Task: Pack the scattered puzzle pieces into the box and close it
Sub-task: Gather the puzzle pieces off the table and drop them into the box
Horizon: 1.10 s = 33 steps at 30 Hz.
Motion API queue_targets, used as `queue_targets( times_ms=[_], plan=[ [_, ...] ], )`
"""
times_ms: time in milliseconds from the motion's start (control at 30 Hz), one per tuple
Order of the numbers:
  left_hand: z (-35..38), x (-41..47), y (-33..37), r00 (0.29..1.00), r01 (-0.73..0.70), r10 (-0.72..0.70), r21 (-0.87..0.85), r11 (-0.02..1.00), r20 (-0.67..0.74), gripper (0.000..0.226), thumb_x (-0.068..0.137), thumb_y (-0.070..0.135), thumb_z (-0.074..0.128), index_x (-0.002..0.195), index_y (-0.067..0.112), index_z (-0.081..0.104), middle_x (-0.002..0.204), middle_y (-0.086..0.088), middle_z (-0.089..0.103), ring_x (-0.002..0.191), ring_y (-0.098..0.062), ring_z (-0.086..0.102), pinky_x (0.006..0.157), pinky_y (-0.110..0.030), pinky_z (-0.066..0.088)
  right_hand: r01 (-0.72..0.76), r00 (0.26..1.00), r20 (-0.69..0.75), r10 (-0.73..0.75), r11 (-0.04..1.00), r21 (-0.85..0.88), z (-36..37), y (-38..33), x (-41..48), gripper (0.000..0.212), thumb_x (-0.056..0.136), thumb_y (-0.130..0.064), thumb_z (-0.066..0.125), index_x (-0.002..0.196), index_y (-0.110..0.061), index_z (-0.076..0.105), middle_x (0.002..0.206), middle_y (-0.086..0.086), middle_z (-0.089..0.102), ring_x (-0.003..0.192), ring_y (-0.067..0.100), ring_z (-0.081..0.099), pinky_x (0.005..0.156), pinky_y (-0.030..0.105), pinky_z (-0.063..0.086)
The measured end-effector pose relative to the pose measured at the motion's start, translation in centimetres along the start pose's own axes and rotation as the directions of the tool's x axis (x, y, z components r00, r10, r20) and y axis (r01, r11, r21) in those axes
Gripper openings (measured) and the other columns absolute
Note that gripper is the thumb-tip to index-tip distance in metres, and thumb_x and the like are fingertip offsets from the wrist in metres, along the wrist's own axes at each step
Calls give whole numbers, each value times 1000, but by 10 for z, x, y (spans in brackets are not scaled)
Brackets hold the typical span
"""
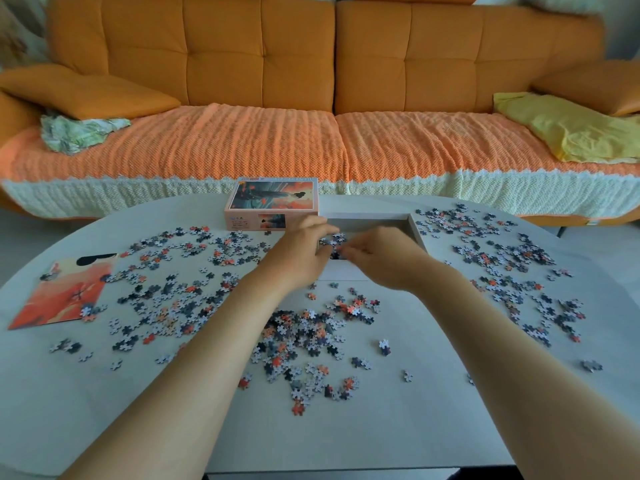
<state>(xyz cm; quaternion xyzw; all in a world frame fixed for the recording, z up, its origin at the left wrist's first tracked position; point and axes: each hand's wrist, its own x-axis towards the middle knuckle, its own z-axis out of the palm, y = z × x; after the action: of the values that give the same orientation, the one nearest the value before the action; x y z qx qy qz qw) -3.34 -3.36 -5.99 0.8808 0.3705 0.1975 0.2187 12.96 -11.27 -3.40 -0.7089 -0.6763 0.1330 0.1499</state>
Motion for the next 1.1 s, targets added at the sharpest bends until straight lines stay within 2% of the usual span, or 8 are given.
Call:
queue_targets(
  times_ms=[133,367,467,567,667,800,900,1100],
  plan=[
    [2,-5,-2,998,50,-49,-4,999,45,38,103,25,41,139,23,50,157,7,28,143,-16,26,115,-37,23,36,983,180,-18,994,-99,10,-1,-2,44,99,-52,30,128,-33,58,126,-3,63,114,21,56,95,43,46],
    [9,-8,0,998,55,-54,-13,998,28,40,104,28,36,142,24,45,160,4,18,145,-20,22,114,-41,29,-62,996,38,83,922,-383,13,7,2,73,86,-76,19,133,-31,53,144,-1,48,132,24,42,108,46,32],
    [8,-8,-1,996,75,-73,-24,997,45,41,104,32,34,144,27,41,160,7,16,144,-18,26,111,-39,30,-87,984,118,131,941,-327,14,5,1,76,86,-78,19,142,-35,44,155,-7,33,140,19,33,110,45,31],
    [5,-9,-1,994,74,-74,2,997,81,47,103,39,38,148,31,33,161,9,13,147,-15,18,114,-41,23,-21,986,156,62,968,-249,9,2,-2,64,92,-70,25,143,-36,42,156,-10,30,144,15,27,116,46,21],
    [4,-15,-4,1000,5,-5,-1,1000,-11,47,101,36,45,146,25,38,156,4,25,142,-16,25,113,-40,28,37,999,-19,-42,974,-225,6,4,-4,47,95,-54,41,136,-32,53,147,-5,45,137,18,38,113,47,28],
    [0,-32,-1,939,-185,220,152,971,-263,18,93,20,57,110,14,60,110,3,51,102,-14,50,83,-30,46,251,929,-249,-275,960,-123,3,1,-19,23,91,-21,56,105,-26,73,101,-7,66,93,15,59,85,39,52],
    [-3,-53,6,953,-234,257,146,961,-161,7,94,19,55,98,18,61,94,12,52,86,-5,48,74,-25,47,270,948,-155,-278,960,-69,1,-8,-35,24,92,-16,55,103,-25,74,94,-11,63,77,6,55,78,34,53],
    [7,-82,4,978,-152,128,138,979,167,47,97,41,49,142,28,45,146,14,38,134,-6,34,109,-23,24,104,978,192,-77,986,-133,20,-7,-60,49,92,-6,44,135,-28,56,147,-10,45,133,14,42,113,36,34]
  ],
)
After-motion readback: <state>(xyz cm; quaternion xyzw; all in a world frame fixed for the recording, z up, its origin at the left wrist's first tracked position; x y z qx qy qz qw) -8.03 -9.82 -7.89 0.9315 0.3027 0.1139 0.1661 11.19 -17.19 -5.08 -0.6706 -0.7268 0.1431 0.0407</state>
